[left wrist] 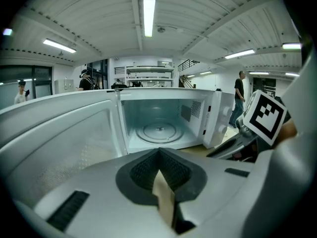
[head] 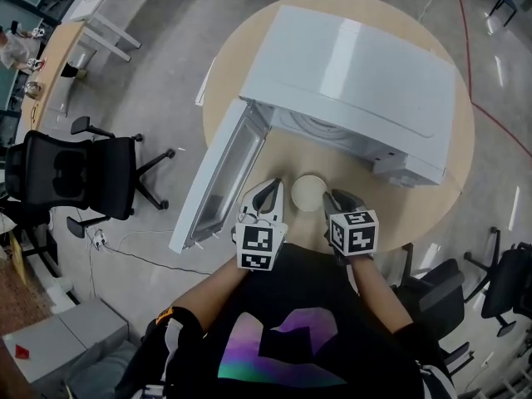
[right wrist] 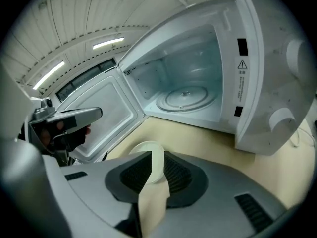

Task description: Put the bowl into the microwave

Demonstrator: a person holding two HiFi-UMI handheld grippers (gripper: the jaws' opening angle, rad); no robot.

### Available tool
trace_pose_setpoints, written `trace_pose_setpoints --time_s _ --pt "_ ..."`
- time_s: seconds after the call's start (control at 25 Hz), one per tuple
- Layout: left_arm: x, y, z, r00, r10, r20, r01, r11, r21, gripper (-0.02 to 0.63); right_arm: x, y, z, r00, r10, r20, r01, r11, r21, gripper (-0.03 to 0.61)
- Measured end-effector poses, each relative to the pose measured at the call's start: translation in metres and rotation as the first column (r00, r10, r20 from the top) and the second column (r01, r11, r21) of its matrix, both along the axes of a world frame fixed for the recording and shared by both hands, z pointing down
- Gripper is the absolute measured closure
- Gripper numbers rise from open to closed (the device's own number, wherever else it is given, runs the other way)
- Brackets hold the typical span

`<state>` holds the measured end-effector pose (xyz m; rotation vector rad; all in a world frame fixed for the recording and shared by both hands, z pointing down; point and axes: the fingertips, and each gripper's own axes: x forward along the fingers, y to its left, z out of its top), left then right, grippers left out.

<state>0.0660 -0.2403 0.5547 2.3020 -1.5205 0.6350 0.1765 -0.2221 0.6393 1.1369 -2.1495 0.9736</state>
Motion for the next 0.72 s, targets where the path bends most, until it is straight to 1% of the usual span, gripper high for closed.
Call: trace_pose_setpoints --time_s 0.16,0.4,0.72 --pt "0.0 -0.002 0.014 1.0 -0.008 0.02 0.008 1.0 -0.027 0.568 0.001 -0.002 0.018 1.0 -0.006 0.017 0.007 0.999 -0.052 0.517" --pt "-0.001 -0.001 0.025 0.999 0.005 0.042 -0.003 0.999 -0.052 0.568 -0.001 -0.001 0.035 0.998 0.01 0.062 -0.002 0.992 -0.128 0.517" --pt "-0.006 0.001 0.031 0.998 0.016 0.055 -0.012 0.997 -0.077 0.568 -0.005 0.0 0.051 0.993 0.035 0.11 -0.013 0.98 -0.2 0.517"
